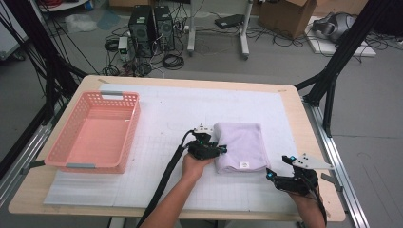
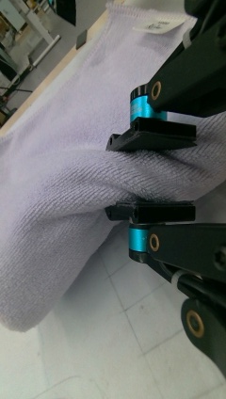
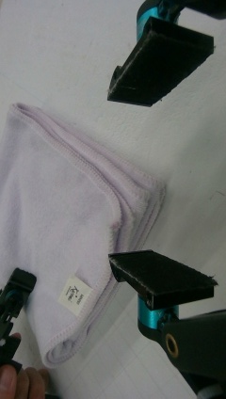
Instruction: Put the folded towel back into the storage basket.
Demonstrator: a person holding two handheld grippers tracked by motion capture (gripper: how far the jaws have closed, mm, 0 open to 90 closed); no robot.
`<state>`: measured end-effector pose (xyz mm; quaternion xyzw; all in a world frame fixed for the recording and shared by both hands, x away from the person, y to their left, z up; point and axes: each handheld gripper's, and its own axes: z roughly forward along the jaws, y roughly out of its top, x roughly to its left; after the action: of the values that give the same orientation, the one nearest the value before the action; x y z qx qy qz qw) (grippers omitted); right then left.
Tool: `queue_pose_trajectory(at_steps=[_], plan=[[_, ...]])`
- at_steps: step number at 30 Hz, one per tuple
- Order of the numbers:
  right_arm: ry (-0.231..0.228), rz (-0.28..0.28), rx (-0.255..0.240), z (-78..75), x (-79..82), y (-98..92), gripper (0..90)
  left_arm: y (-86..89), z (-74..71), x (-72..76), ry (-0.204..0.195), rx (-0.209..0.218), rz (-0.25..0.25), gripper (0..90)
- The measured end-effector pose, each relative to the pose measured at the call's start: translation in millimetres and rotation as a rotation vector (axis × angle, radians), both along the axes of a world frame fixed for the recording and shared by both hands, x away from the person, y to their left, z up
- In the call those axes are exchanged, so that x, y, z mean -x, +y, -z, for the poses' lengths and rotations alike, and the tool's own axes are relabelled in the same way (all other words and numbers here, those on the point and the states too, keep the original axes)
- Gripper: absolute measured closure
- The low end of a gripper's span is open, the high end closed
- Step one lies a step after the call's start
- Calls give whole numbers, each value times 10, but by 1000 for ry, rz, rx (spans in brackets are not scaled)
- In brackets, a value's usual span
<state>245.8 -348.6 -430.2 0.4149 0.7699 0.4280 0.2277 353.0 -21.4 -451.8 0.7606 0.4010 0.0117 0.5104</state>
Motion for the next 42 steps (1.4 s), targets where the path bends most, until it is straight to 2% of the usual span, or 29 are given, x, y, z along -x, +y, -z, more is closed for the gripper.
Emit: queue_pose_trajectory(at_steps=[2, 4, 5, 6, 12, 17, 19, 23, 33, 35, 36, 38, 42], plan=[[2, -2, -2, 1, 1, 4, 178, 60, -8, 12, -7, 4, 3, 694], [1, -3, -2, -1, 4, 8, 178, 177, -24, 21, -30, 26, 10, 700], [1, -3, -2, -1, 4, 8, 178, 177, -24, 21, -30, 26, 10, 702], [1, -4, -2, -2, 3, 10, 178, 266, -40, 28, -56, 35, 13, 703], [1, -6, 0, -2, -3, 28, 178, 470, -124, 73, -104, 67, 34, 707], [1, -6, -1, -3, -5, 38, 179, 572, -181, 110, -144, 68, 44, 711], [4, -7, -5, -6, 0, 43, 180, 649, -216, 150, -177, 69, 44, 712], [-1, -6, -15, -11, -3, 45, 180, 759, -260, 194, -199, 66, 46, 715], [-4, -16, -17, -19, -15, 72, 179, 991, -479, 318, -278, 56, 70, 720], [-2, -15, -19, -22, -17, 80, 180, 1059, -556, 365, -309, 46, 81, 721], [-2, -15, -19, -22, -17, 80, 180, 1059, -556, 365, -309, 46, 81, 721], [-5, -19, -16, -20, -26, 88, 179, 1135, -618, 409, -338, 49, 84, 722], [-3, -22, -18, -24, -29, 103, 179, 1221, -667, 472, -371, 59, 82, 722]])
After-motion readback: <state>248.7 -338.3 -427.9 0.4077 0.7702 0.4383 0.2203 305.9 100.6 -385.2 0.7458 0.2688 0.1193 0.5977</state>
